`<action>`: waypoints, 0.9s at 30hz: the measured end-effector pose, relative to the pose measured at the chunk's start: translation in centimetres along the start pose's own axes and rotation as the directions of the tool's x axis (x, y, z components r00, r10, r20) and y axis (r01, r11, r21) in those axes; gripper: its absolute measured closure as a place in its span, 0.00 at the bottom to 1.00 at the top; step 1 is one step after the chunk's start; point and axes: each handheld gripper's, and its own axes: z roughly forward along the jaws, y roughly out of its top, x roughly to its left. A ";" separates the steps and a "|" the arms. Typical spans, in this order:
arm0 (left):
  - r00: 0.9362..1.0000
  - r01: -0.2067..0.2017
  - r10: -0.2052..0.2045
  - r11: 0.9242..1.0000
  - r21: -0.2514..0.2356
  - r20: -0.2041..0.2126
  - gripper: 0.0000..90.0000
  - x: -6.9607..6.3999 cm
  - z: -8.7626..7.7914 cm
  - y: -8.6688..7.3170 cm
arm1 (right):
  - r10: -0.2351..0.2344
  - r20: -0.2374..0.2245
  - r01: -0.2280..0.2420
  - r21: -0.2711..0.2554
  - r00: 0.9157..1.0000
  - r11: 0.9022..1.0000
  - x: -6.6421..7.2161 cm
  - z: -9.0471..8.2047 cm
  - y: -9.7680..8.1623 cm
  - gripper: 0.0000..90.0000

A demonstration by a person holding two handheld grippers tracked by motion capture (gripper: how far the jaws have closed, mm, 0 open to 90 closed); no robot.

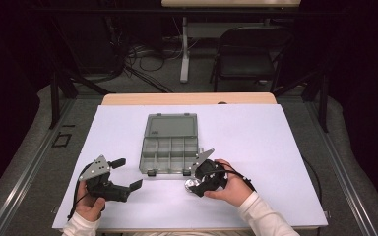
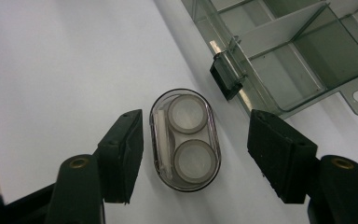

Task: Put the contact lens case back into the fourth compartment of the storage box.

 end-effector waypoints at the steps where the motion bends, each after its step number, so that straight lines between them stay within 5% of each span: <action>1: 1.000 0.001 -0.001 1.000 0.000 0.000 0.01 0.0 0.0 0.0 | -0.010 -0.001 0.010 0.010 1.000 1.000 0.1 0.2 0.0 0.40; 27: 1.000 0.001 -0.001 1.000 0.004 0.004 0.01 0.0 0.1 0.0 | -0.033 -0.026 0.034 0.064 0.999 0.997 0.2 2.1 0.1 0.41</action>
